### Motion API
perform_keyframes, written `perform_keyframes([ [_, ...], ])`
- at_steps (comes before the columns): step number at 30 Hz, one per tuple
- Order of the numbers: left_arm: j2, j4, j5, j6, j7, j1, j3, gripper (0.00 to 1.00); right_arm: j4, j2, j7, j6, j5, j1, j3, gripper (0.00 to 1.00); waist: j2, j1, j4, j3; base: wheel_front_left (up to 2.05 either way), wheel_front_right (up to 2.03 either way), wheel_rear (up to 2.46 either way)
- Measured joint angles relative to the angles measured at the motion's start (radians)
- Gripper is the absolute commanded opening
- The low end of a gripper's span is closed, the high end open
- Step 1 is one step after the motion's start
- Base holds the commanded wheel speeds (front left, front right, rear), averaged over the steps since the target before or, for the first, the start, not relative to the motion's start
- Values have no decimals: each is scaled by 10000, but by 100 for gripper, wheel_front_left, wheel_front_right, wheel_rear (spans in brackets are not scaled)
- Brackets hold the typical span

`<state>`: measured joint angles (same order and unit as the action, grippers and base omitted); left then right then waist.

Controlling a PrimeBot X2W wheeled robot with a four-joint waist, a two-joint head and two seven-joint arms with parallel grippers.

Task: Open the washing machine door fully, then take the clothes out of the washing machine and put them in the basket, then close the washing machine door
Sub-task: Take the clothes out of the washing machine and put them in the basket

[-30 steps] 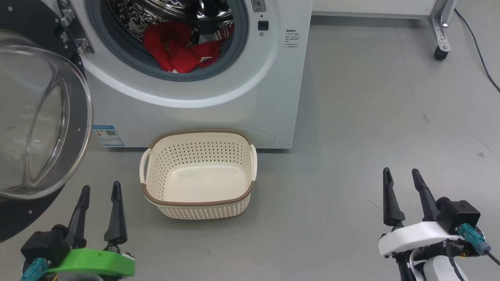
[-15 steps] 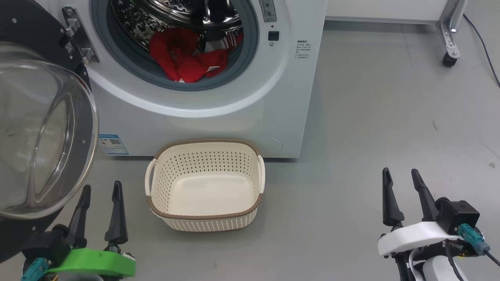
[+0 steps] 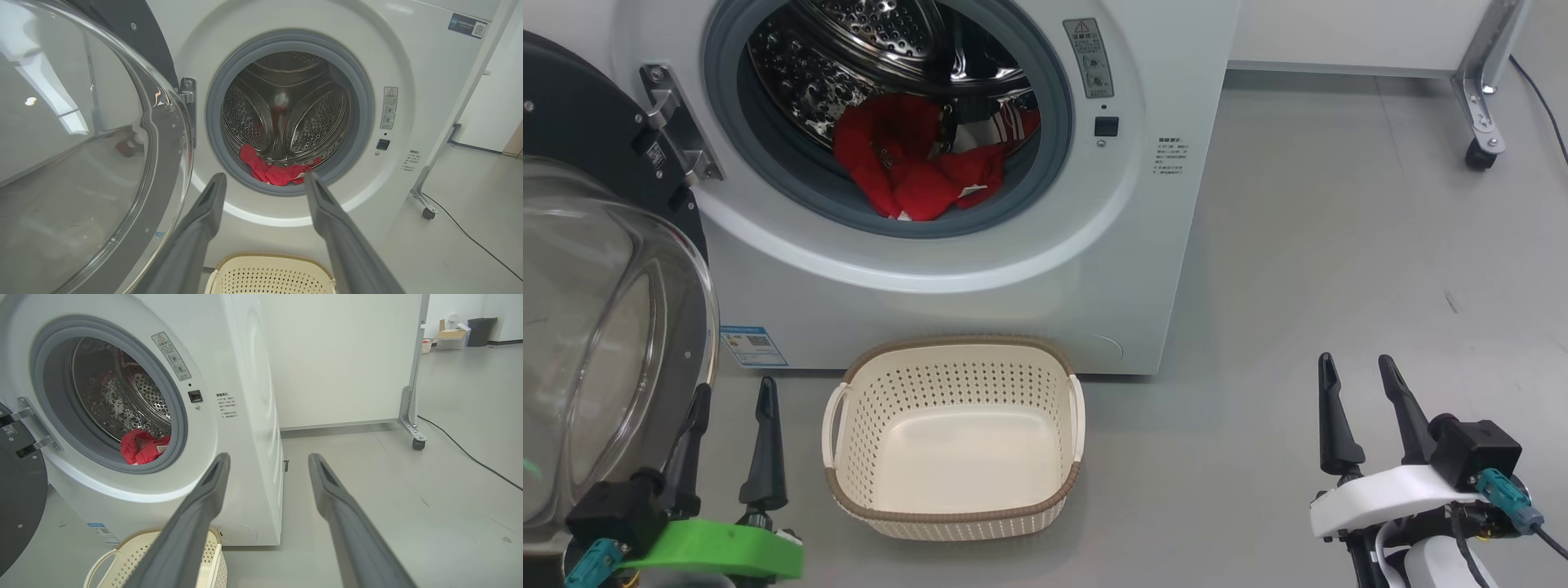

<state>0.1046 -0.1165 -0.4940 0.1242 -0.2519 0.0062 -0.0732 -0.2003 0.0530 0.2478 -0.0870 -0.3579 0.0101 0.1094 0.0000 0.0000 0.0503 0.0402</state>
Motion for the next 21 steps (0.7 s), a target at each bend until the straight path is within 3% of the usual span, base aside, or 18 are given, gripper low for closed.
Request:
perform_keyframes([
  [21, 6, -4, 15, 0, 0, 10, -253, 100, -27, -40, 0, -33, 29, 1, 36, 100, 0, 0, -16, 55, 79, -79, 0],
])
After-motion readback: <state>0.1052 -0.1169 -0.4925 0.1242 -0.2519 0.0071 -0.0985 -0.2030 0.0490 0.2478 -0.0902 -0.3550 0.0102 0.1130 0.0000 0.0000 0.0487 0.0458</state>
